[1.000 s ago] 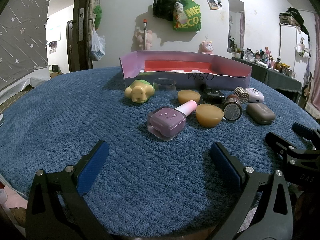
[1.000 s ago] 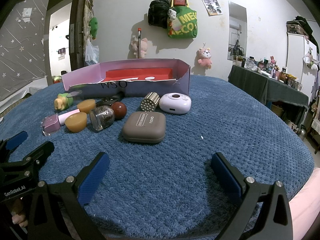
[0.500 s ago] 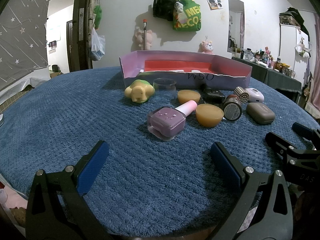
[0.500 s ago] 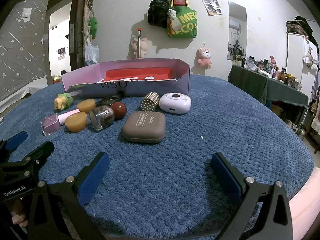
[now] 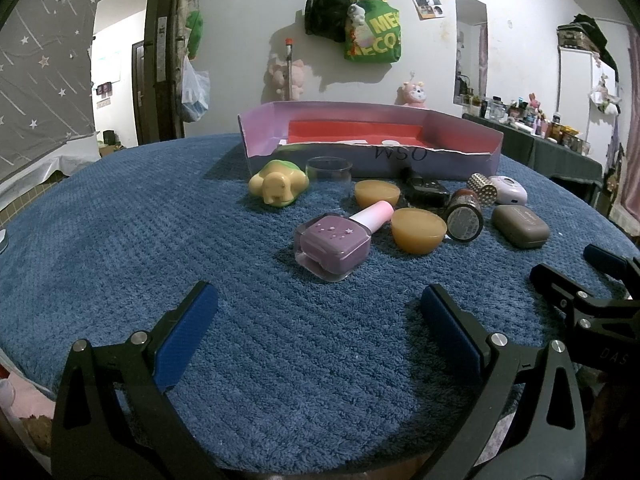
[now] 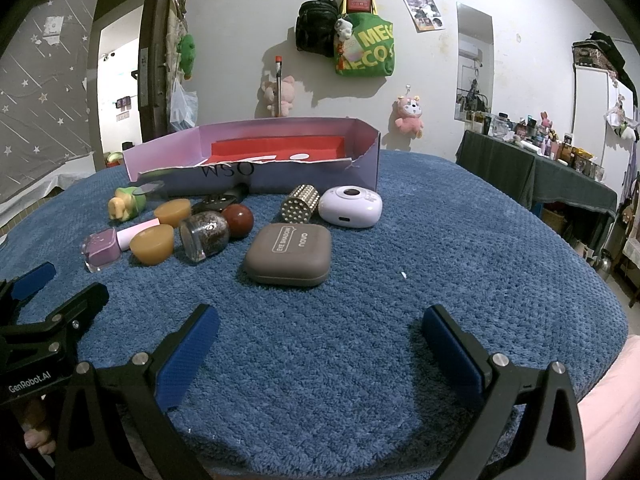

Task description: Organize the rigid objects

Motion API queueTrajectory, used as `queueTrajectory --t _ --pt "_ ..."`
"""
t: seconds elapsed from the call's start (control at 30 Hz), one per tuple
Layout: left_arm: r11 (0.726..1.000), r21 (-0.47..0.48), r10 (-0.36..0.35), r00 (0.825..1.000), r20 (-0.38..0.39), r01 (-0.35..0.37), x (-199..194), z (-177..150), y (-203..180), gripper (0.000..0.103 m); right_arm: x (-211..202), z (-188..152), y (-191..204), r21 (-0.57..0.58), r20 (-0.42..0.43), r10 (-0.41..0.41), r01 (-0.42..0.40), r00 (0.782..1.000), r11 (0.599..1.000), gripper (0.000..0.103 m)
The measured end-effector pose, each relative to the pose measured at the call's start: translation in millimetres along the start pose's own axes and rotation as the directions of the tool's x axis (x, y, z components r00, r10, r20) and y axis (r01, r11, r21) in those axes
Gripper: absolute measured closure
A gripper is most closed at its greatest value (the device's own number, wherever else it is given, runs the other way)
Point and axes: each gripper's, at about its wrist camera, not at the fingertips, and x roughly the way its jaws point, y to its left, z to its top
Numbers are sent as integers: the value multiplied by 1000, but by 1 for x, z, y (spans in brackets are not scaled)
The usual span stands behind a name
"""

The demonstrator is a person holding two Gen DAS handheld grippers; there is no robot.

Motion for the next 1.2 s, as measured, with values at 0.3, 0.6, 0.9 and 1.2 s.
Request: queueTrajectory --t 0.3,0.6,0.9,1.2 --pt "999 -12 -34 999 -18 34 4 17 9 0 4 6 -2 9 -29 29 -29 999 1000 0" --pt "994 46 -97 994 -43 99 6 45 15 0 9 23 -8 37 -36 39 -38 999 999 0" --pt "974 114 -179 974 -139 196 26 61 19 4 21 43 0 11 -86 5 -4 996 1000 1" --pt "937 129 -281 918 -281 326 47 70 16 16 37 51 -4 45 -166 9 -2 986 999 13"
